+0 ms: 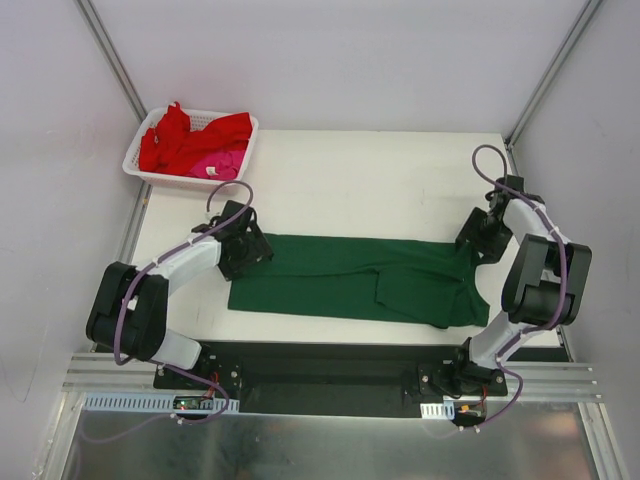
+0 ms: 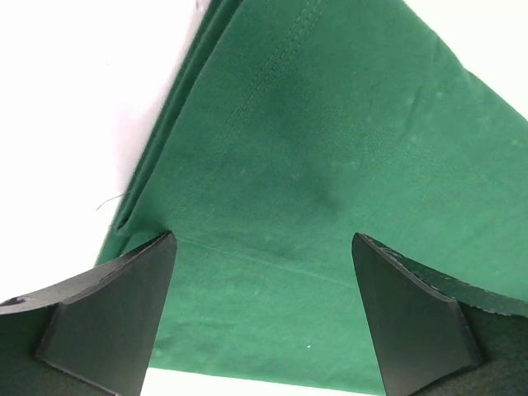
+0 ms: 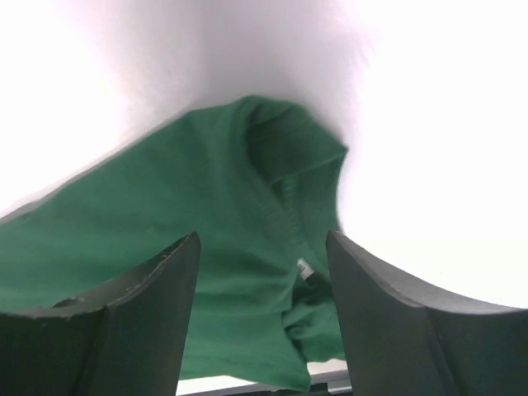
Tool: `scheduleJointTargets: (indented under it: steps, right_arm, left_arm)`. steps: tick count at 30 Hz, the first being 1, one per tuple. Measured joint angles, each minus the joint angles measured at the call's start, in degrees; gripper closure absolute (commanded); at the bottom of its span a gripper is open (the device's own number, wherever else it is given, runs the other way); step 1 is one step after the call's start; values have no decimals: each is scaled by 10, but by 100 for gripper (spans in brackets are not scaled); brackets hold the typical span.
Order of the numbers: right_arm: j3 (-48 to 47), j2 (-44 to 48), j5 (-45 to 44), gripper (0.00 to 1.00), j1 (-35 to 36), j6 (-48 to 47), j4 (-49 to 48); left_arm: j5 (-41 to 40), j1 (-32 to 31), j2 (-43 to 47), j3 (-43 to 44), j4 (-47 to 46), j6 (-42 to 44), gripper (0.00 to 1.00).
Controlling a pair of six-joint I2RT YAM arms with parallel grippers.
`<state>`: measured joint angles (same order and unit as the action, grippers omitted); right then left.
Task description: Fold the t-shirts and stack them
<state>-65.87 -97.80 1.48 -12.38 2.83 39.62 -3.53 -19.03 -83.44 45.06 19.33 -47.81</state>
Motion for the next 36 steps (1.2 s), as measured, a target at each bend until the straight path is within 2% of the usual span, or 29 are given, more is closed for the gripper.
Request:
scheduleJointTargets:
  steps: [4,9,11,16,19,24,28,36]
  right_arm:
    - [-20,65,7,32,31,0,27]
    - [-46,157,19,32,132,24,40]
    - [-33,175,23,32,175,44,33]
    - [26,167,21,32,231,88,26]
    - [59,139,14,32,240,107,18]
    - [104,103,-6,31,240,125,-5]
    - [135,81,-23,31,238,128,-21]
    - [93,23,-26,31,220,115,-4]
  left_arm:
    - [2,0,38,3,9,24,13]
    - [3,0,104,25,16,39,14]
    - [1,-2,131,26,18,39,14]
    - [-15,-9,154,2,23,34,25]
    - [-16,-9,131,-12,40,34,28]
    - [-15,-18,39,27,44,60,23]
    - [-15,-24,4,63,37,88,21]
    - [-14,-24,-32,68,39,121,20]
